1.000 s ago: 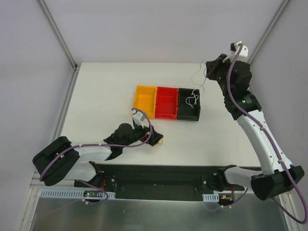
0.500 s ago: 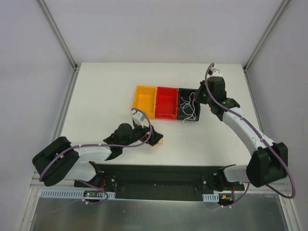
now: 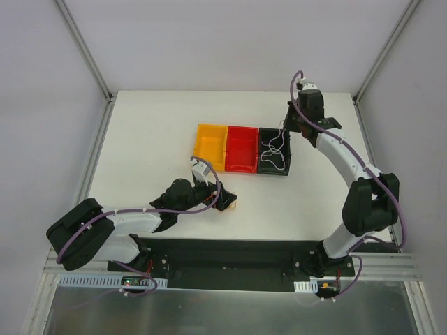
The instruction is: Untangle the cables
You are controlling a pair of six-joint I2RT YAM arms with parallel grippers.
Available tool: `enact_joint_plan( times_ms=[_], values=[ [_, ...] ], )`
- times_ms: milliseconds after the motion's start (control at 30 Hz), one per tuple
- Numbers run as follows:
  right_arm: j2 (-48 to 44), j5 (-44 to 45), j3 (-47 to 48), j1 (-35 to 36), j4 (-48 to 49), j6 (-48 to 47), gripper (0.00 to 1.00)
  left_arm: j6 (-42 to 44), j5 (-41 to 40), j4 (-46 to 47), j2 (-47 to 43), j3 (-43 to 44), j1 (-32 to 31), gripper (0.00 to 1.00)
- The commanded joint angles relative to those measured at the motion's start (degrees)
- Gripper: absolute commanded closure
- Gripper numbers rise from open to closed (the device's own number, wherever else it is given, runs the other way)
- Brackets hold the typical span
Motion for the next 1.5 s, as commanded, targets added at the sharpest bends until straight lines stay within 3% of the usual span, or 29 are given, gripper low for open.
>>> enact_joint_plan(
  times_ms=[0,367,600,700,867,967,1133,1300,1400,1467],
  values=[
    [0.28,1.10,1.42,0.18,0.64,-3.80,0.99,0.63,0.46,3.68,-0.83,-0.42,0.00,0.02],
    [-2.97,1.72,-15.90,4.49,6.97,0.07,0.99,0.55,0.81,3.68,-0.66,-0.33,-0.09,0.02],
    [5.45,3.83,-7.67,4.40,1.97,-4.06,0.98,0.55,0.55,3.76,-1.27,-0.68,0.00,0.02],
    [8.97,4.71,-0.72,4.31,-3.56,-6.08,0.89,0.55,0.63,3.76,-1.09,-0.51,-0.09,0.02],
    [10.75,5.77,5.63,4.14,-14.11,-6.18,0.59,0.55,0.63,3.76,-0.92,-0.60,0.00,0.02],
    [4.87,4.45,1.35,4.57,-15.27,-4.68,0.47,0.55,0.72,3.76,-0.75,-0.42,-0.09,0.02],
    [-4.80,1.29,-9.47,5.63,-12.55,-2.31,0.37,0.55,0.90,3.85,-0.92,-0.33,0.00,0.02],
    [-4.56,1.29,-11.51,5.63,-12.45,-0.65,0.37,0.55,1.07,3.85,-0.83,-0.51,-0.09,0.02],
    [-2.89,-1.87,-12.12,5.72,-10.79,2.77,0.50,0.46,0.99,3.85,-1.01,-0.51,0.00,0.02],
    [-2.27,-3.19,-13.43,6.07,-8.95,5.50,0.53,0.46,0.90,3.85,-1.09,-0.60,0.00,0.02]
  ],
)
